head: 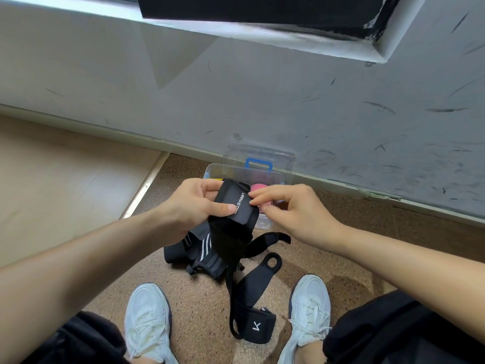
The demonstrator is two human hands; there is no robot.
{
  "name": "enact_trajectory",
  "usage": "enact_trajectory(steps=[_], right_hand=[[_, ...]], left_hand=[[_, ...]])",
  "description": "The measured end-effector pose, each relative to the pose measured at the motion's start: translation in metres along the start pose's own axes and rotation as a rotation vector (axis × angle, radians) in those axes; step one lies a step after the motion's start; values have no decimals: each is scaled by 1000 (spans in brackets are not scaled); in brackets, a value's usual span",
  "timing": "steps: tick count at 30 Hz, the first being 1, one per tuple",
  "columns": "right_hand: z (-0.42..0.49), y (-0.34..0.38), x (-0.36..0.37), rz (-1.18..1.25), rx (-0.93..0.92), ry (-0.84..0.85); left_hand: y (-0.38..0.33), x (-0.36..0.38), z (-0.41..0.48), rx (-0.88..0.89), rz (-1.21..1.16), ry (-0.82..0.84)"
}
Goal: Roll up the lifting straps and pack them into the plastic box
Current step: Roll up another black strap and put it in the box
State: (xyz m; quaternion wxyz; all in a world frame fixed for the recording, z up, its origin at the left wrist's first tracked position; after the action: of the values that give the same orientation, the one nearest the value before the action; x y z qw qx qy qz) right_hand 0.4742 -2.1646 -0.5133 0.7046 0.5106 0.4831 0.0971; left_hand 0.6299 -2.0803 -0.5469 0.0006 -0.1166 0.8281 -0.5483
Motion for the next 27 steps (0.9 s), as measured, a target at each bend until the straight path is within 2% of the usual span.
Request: enact_trajectory(steps=[2, 5, 12, 16, 21, 27], right_hand=[[0, -15, -10, 190, 141, -116], [-4, -22, -5, 335, 240, -118], [-4, -7, 1, 305, 153, -146], [-7, -2, 5, 364, 123, -100], [-5, 4, 11, 335, 81, -42], [-3, 4, 11, 363, 99, -47]], left_hand=[[-1, 1, 0, 42, -23, -44], [-4, 6, -2, 92, -55, -54], [-7, 12, -5, 132, -58, -140], [-8, 13, -5, 83, -82, -165], [-5, 7, -9, 18, -136, -283], [-4, 7, -10, 6, -150, -292]])
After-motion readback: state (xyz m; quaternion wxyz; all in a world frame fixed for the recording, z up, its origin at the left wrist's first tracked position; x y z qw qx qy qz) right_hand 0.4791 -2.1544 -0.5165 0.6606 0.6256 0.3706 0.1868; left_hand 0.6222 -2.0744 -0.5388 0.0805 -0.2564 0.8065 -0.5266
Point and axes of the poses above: each hand's wrist, its own z-axis towards the middle knuckle, its own x-axis out of the palm, y = z × x, the point moved 8 cm from there along z, towards the middle knuckle, and after that the axes turned 2 degrees about y, right-handed, at the moved point
